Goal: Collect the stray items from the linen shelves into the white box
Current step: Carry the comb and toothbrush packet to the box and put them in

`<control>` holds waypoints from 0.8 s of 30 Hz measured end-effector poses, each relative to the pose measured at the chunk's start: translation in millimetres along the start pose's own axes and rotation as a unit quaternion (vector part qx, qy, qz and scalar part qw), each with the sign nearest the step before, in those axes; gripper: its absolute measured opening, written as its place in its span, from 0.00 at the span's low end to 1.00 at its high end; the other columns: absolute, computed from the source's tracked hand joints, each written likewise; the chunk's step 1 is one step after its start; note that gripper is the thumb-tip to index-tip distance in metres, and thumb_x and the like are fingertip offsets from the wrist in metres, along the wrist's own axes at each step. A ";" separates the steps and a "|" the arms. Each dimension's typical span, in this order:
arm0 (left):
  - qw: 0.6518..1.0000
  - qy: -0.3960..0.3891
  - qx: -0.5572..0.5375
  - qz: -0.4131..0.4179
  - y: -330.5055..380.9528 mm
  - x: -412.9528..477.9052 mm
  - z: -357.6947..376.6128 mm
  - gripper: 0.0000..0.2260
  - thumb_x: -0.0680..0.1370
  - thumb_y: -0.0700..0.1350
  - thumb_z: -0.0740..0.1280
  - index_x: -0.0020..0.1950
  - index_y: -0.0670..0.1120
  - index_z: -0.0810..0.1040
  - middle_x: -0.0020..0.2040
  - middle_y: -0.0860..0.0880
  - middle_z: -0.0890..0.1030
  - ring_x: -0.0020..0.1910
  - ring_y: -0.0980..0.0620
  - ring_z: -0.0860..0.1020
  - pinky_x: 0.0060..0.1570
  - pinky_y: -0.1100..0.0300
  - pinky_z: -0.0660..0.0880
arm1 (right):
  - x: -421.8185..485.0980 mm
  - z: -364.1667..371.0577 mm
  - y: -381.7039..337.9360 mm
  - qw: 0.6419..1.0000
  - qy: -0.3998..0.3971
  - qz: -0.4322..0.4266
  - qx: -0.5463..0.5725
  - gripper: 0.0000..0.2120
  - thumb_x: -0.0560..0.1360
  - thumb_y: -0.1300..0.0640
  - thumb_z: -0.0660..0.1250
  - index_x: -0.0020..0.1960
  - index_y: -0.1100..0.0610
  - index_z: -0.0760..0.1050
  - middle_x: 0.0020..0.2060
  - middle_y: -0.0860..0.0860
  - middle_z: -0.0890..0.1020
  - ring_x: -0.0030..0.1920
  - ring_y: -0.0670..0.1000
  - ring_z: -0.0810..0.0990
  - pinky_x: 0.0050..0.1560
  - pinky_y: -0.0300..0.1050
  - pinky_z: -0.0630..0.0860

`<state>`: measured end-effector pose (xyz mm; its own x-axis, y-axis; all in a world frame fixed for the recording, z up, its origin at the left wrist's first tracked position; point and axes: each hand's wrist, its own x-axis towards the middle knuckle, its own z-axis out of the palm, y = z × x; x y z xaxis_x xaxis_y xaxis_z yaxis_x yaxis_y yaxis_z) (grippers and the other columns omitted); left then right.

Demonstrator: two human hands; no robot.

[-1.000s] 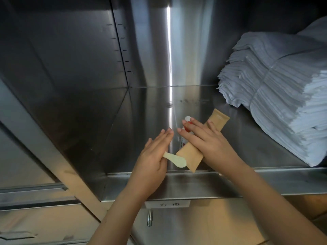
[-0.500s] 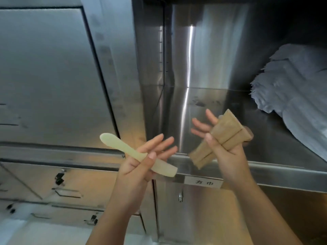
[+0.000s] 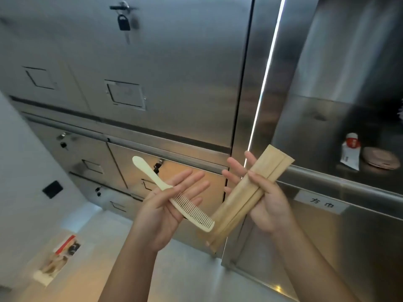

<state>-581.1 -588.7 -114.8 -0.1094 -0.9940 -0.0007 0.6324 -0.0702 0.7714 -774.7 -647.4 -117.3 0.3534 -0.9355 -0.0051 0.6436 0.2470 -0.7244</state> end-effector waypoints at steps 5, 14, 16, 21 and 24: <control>0.996 0.057 -0.065 0.009 19.3 -49.7 -46.5 0.20 0.74 0.37 0.57 0.66 0.38 0.68 0.62 0.38 0.77 0.60 0.40 0.76 0.52 0.50 0.78 | 5.4 40.5 54.5 0.993 -0.048 0.092 0.050 0.24 0.72 0.60 0.59 0.68 0.50 0.67 0.57 0.55 0.81 0.55 0.57 0.81 0.48 0.56 0.80; 0.981 0.150 -0.103 0.068 48.4 -123.4 -111.6 0.20 0.74 0.37 0.56 0.66 0.37 0.68 0.62 0.38 0.77 0.61 0.40 0.76 0.47 0.51 0.79 | 24.1 107.5 136.9 0.953 -0.149 0.258 0.062 0.22 0.71 0.61 0.58 0.65 0.52 0.70 0.58 0.55 0.80 0.56 0.57 0.80 0.50 0.57 0.79; 0.975 0.167 -0.121 0.083 51.8 -130.6 -123.5 0.19 0.74 0.36 0.56 0.65 0.37 0.68 0.61 0.38 0.77 0.60 0.40 0.76 0.49 0.50 0.79 | 32.9 117.9 151.4 0.942 -0.159 0.288 0.062 0.22 0.71 0.61 0.58 0.64 0.52 0.71 0.57 0.55 0.81 0.54 0.57 0.81 0.47 0.56 0.80; 0.959 0.215 -0.145 0.109 66.6 -132.4 -158.4 0.20 0.74 0.37 0.56 0.65 0.37 0.68 0.62 0.38 0.76 0.60 0.40 0.76 0.50 0.50 0.78 | 73.7 145.5 189.3 0.919 -0.191 0.341 0.054 0.22 0.71 0.62 0.57 0.64 0.53 0.70 0.57 0.56 0.81 0.54 0.58 0.81 0.46 0.57 0.80; 0.947 0.251 -0.153 0.126 83.8 -122.1 -178.3 0.20 0.75 0.39 0.56 0.66 0.36 0.68 0.62 0.37 0.76 0.60 0.39 0.76 0.50 0.48 0.79 | 108.0 162.3 211.6 0.905 -0.220 0.362 0.041 0.21 0.72 0.61 0.58 0.64 0.53 0.70 0.58 0.56 0.80 0.56 0.58 0.80 0.48 0.58 0.79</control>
<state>-378.0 -488.2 -163.5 0.4051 -0.8914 -0.2030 0.7914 0.2307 0.5661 -490.2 -655.1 -159.3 0.9269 -0.3350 -0.1692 0.1783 0.7897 -0.5870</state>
